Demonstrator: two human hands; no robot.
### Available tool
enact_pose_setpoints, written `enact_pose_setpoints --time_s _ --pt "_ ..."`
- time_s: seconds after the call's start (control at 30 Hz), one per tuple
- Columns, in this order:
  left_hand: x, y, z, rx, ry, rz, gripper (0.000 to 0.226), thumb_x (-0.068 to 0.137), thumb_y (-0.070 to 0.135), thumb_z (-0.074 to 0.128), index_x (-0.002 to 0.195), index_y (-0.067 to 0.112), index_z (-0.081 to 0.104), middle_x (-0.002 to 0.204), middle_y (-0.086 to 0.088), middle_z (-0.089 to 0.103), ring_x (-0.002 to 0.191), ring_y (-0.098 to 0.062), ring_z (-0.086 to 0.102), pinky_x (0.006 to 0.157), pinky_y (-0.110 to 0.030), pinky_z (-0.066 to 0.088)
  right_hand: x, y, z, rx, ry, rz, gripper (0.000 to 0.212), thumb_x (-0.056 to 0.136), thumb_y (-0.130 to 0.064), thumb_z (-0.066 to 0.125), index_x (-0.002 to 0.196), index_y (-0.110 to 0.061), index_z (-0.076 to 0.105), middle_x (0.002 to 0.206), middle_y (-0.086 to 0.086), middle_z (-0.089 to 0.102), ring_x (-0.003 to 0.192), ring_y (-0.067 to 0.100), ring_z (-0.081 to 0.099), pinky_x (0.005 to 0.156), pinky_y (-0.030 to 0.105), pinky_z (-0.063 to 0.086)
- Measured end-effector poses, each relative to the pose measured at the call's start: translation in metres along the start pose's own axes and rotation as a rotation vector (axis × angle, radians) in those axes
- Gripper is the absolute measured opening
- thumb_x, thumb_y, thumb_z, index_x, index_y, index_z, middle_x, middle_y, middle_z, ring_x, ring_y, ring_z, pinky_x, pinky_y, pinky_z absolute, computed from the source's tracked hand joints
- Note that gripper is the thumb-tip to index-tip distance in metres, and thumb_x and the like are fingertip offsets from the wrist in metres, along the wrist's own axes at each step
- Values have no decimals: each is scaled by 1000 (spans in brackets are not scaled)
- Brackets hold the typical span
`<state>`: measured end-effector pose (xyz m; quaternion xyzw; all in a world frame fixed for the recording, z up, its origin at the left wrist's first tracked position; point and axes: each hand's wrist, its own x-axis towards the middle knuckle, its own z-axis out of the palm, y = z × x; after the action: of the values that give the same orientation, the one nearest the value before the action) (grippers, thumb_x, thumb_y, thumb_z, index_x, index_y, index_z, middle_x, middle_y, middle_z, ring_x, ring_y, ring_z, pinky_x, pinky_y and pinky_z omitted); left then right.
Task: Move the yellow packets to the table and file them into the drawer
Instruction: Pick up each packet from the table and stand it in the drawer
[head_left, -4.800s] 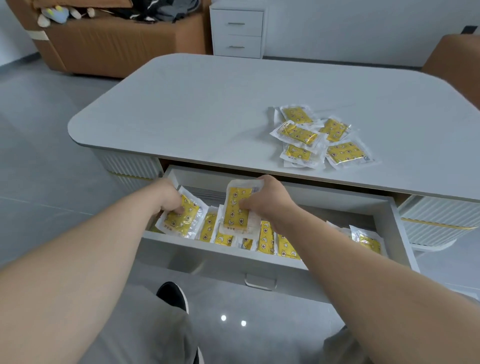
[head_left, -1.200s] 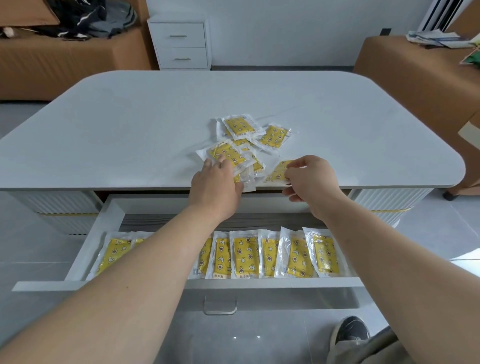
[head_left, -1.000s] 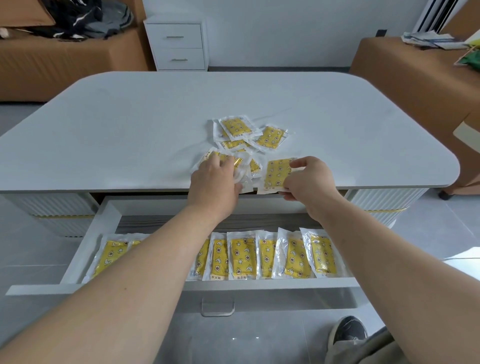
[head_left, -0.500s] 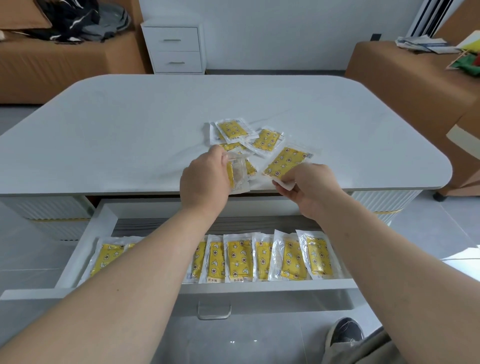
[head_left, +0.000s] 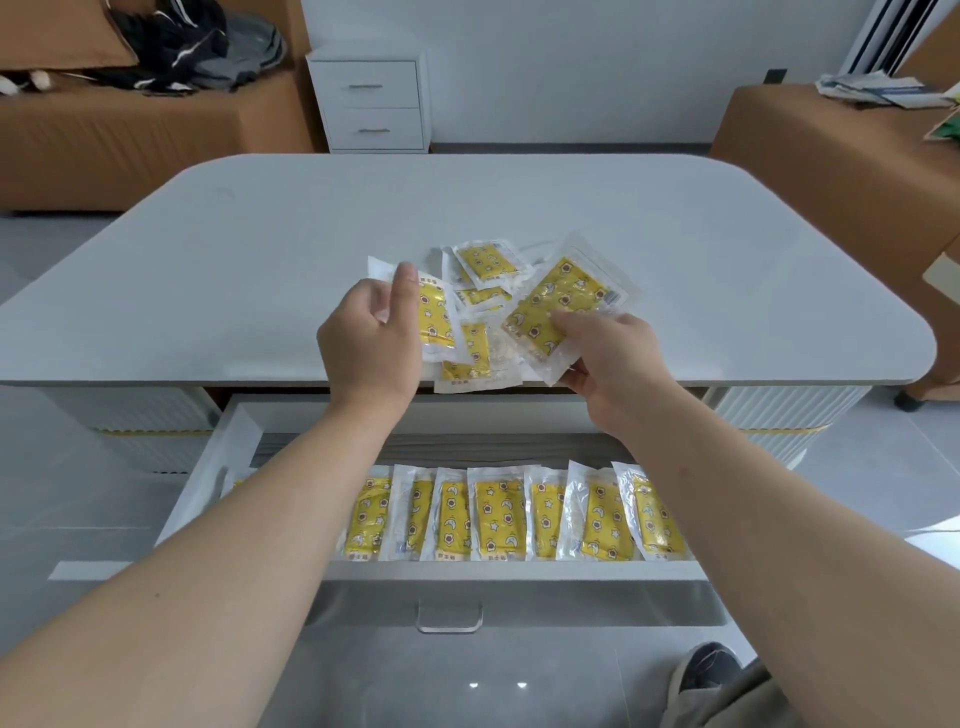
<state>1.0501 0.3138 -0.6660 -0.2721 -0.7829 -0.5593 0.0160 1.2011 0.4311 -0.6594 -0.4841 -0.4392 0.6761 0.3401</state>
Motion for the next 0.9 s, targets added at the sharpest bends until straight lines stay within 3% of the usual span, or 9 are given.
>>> enact_pose_setpoints --time_s 0.1,0.2,0.3,0.4,0.47,0.53,0.6,0.67,0.9 --pt "5 -6 -13 -24 22 -64 6 85 19 74 86 18 68 85 15 68 85 0 63 82 -26 53 -4 4 9 -4 -46 -15 23 87 -8 78 101 -12 60 95 10 75 82 25 77 80 47 63" --pt "6 -10 -27 -79 -7 -117 30 79 8 81 100 22 63 97 19 62 94 5 58 90 -25 52 -10 8 17 17 -152 -23 26 85 -2 79 104 -9 63 98 12 77 86 29 77 83 49 63" --pt "7 -11 -44 -143 -51 -168 57 75 6 85 117 29 54 119 12 58 111 -5 55 92 -29 52 -18 13 26 8 -289 -49 33 83 2 78 112 -7 66 105 12 77 90 28 77 84 47 62" --pt "10 -16 -63 -159 -124 -290 72 76 2 84 135 29 52 124 6 60 109 -12 60 74 -23 51 -24 20 35 -77 -356 -77 39 82 0 80 118 -7 66 105 10 78 92 28 77 86 50 61" --pt "12 -23 -75 -137 -163 -371 68 78 1 82 136 23 55 119 1 66 103 -16 66 72 -25 51 -27 25 39 -112 -383 -84 37 82 0 80 116 -7 67 104 9 78 92 28 77 86 50 61" --pt "12 -31 -85 -64 -197 -469 47 81 3 80 123 16 65 114 0 68 103 -20 65 82 -30 50 -30 29 44 -161 -409 -72 36 82 -1 81 115 -7 67 103 8 78 91 27 77 87 50 61" --pt "11 -45 -90 31 -251 -550 17 83 6 79 92 14 67 97 -2 68 96 -23 62 82 -32 45 -32 35 49 -241 -425 -61 37 81 -4 83 113 -8 67 102 8 78 91 27 77 87 50 61" --pt "10 -64 -90 168 -298 -590 16 83 10 81 82 13 65 93 -8 68 90 -26 63 79 -32 47 -34 40 54 -359 -426 -53 34 82 -8 83 110 -11 65 102 7 78 89 27 77 84 49 62" --pt "6 -113 -80 679 -648 -657 52 86 34 79 123 1 63 121 -10 67 103 -27 64 84 -37 56 -46 67 62 -709 -487 -22 19 89 -8 75 104 -16 67 99 3 75 89 24 74 78 43 64"
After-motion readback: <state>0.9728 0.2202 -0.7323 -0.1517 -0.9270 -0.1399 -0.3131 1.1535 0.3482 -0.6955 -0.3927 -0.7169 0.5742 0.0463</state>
